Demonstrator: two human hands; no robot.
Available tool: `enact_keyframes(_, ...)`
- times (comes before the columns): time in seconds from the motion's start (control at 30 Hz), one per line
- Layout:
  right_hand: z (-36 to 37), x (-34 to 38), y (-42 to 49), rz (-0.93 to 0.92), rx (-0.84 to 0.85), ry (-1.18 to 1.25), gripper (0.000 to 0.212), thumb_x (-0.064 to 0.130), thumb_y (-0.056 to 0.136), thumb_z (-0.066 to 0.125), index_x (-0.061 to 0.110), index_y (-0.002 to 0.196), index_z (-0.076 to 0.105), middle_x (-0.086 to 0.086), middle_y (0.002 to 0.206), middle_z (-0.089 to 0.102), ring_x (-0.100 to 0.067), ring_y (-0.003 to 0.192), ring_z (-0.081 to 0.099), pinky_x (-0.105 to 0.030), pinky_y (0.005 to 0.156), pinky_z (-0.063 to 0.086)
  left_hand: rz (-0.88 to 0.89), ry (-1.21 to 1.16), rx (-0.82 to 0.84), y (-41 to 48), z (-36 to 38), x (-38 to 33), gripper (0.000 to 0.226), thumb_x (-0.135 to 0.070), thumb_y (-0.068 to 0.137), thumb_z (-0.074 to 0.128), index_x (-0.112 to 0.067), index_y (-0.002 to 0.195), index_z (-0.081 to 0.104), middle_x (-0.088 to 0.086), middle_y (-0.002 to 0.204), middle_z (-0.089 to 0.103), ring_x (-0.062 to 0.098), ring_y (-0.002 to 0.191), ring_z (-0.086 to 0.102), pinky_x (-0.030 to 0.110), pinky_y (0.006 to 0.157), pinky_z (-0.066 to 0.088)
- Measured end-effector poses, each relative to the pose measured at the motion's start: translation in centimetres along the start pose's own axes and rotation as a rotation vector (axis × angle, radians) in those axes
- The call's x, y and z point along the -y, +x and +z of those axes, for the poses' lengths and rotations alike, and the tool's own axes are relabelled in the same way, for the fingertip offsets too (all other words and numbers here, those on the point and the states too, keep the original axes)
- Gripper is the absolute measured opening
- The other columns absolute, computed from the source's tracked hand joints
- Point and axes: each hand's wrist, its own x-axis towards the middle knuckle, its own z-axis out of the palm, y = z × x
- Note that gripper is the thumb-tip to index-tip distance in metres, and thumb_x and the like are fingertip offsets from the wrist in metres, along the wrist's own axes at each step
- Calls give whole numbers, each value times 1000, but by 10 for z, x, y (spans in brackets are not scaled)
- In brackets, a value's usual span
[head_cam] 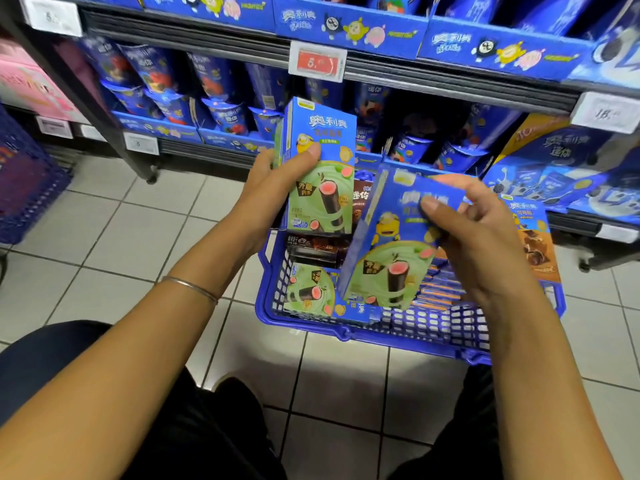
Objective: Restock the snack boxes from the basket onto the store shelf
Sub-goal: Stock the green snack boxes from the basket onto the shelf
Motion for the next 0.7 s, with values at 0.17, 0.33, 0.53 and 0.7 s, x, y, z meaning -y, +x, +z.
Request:
enact_keyframes(0.17, 24, 8, 18, 12, -66, 158, 45, 27, 87, 74, 0, 121, 60, -25, 99, 64, -35, 87, 59, -51, 76, 48, 8, 28, 71, -1, 9, 12, 76, -65, 78, 81, -18, 133, 57, 0, 116, 79, 22, 102, 78, 32, 74, 62)
enact_keyframes(0.33, 49, 2, 25, -50, -210, 8, 18, 35, 92, 71, 19, 96, 64, -7, 96, 74, -22, 82, 66, -38, 72, 54, 19, 85, 130, -6, 19, 22, 76, -75, 77, 75, -27, 134, 62, -3, 127, 74, 23, 116, 72, 55, 104, 53)
enact_keyframes(0.53, 67, -2, 26, 9, -254, -40, 36, 56, 83, 68, 24, 98, 64, -1, 99, 69, -29, 99, 67, -53, 92, 55, 1, 91, 231, -19, 31, 16, 95, -92, 71, 60, -27, 140, 59, 0, 132, 72, 25, 121, 70, 55, 107, 50)
enact_keyframes(0.7, 68, 1, 29, 70, -219, -45, 46, 50, 82, 76, 19, 115, 65, -6, 112, 75, -22, 102, 73, -50, 92, 58, -134, 109, 298, -28, 34, 0, 118, -97, 53, 66, -29, 148, 52, -4, 138, 69, 22, 127, 66, 49, 106, 51)
